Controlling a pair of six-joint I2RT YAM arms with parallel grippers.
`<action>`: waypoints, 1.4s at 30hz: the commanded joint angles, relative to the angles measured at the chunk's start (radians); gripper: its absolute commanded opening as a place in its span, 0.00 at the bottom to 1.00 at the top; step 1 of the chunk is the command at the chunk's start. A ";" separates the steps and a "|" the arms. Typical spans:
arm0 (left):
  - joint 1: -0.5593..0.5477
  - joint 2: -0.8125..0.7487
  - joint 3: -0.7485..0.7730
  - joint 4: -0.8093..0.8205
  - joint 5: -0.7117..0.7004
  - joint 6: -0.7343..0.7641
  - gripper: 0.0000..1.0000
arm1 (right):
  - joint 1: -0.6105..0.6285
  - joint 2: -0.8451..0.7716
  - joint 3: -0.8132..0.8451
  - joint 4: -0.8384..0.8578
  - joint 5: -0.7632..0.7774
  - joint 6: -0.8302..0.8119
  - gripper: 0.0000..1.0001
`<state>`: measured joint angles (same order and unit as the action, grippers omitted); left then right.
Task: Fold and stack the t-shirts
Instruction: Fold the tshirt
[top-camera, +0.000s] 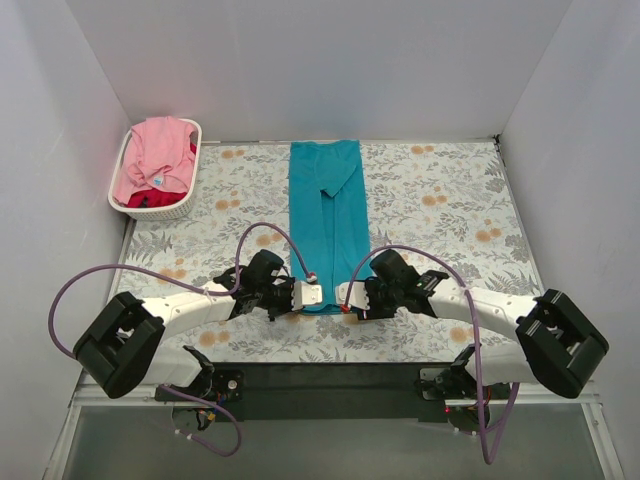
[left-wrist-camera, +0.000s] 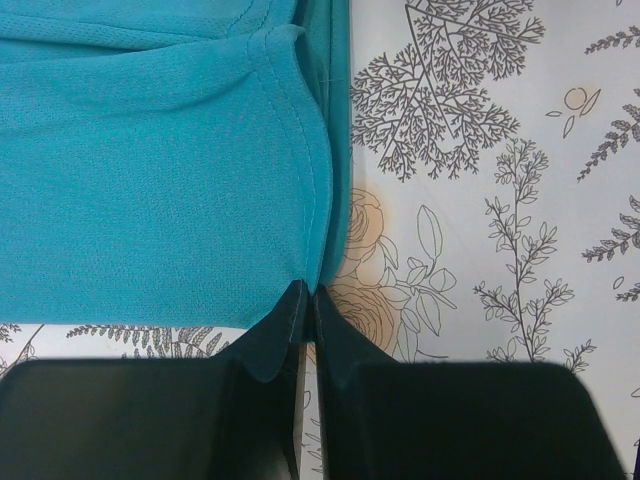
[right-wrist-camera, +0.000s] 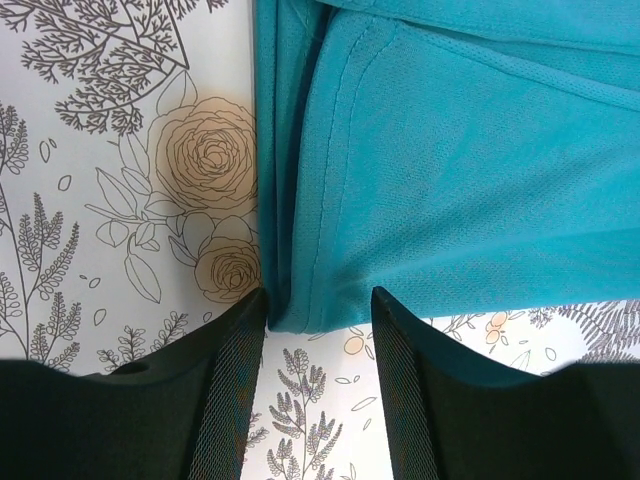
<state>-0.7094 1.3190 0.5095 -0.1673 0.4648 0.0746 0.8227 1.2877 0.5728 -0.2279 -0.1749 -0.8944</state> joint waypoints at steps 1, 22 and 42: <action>-0.004 0.002 0.012 -0.054 0.020 0.001 0.00 | 0.013 0.039 -0.017 -0.073 -0.024 0.003 0.54; -0.004 0.002 -0.008 -0.035 0.021 -0.006 0.00 | 0.012 0.117 0.013 -0.182 -0.121 -0.051 0.57; -0.004 0.005 -0.011 -0.021 0.014 -0.035 0.00 | 0.010 0.222 -0.013 -0.177 -0.051 -0.026 0.23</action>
<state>-0.7094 1.3197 0.5106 -0.1699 0.4675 0.0547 0.8261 1.4101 0.6403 -0.2611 -0.2916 -0.9356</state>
